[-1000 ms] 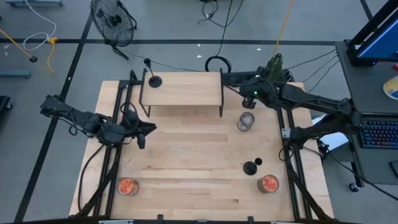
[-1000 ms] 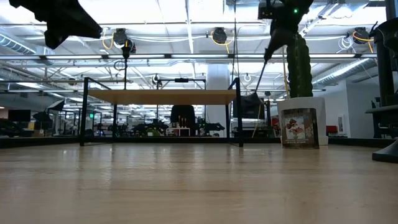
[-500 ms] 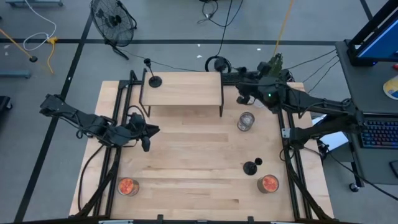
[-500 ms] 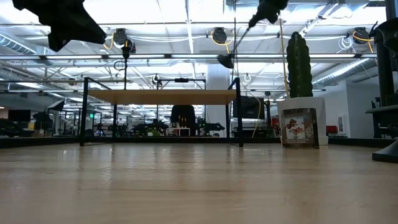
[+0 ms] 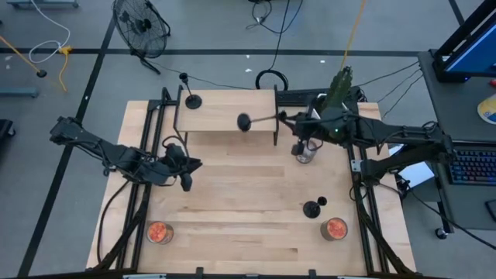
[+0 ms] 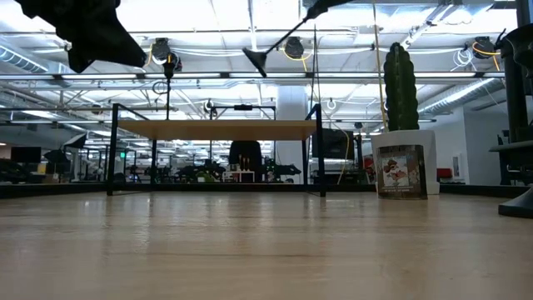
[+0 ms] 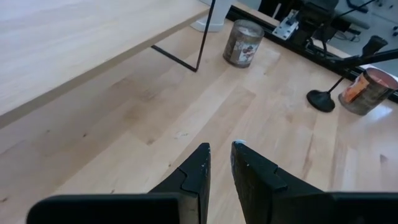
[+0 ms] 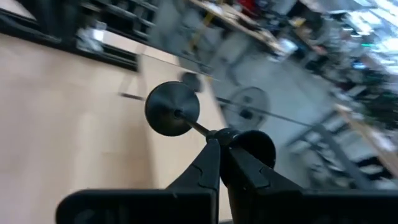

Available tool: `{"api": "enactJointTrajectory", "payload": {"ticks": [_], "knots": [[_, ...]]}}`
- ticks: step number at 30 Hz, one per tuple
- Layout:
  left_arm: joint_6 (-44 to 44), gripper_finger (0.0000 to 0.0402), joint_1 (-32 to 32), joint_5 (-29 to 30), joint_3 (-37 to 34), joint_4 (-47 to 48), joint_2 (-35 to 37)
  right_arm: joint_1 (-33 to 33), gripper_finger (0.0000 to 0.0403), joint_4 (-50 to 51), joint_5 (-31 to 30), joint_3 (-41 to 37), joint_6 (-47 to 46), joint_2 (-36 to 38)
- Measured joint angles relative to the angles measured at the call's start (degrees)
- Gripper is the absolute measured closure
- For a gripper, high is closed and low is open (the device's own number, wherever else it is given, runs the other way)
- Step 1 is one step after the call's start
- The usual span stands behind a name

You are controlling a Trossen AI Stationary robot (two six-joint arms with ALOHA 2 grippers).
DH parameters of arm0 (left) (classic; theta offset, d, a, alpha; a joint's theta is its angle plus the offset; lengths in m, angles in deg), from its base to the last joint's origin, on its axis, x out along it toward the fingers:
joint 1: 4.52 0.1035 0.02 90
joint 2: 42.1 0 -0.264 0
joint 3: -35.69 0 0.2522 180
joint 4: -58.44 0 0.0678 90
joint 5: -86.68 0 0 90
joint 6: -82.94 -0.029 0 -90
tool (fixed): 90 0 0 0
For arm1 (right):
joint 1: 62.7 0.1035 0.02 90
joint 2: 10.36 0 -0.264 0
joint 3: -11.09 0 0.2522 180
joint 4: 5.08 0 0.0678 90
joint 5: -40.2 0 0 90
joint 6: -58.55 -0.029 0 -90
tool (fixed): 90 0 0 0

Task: Pick & Place candle stick holders
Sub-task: Put the top black candle holder on the shelf

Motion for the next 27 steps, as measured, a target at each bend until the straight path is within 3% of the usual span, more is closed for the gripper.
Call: {"api": "enactJointTrajectory", "payload": {"ticks": [12,21,27], "knots": [[0.1,0.0332,0.0,0.0,0.0,-1.6,0.0,0.7,0.0401,7.8,14.1,0.0,-9.1,0.0],[-0.9,0.0332,0.0,-0.4,0.0,-6.7,0.0,2.7,0.0401,12.4,20.2,0.0,-13.6,-0.5],[-2.2,0.0332,0.0,-3.8,0.0,-11.5,-1.0,4.4,0.0401,15.1,23.6,0.0,-16.1,-2.9]]}}
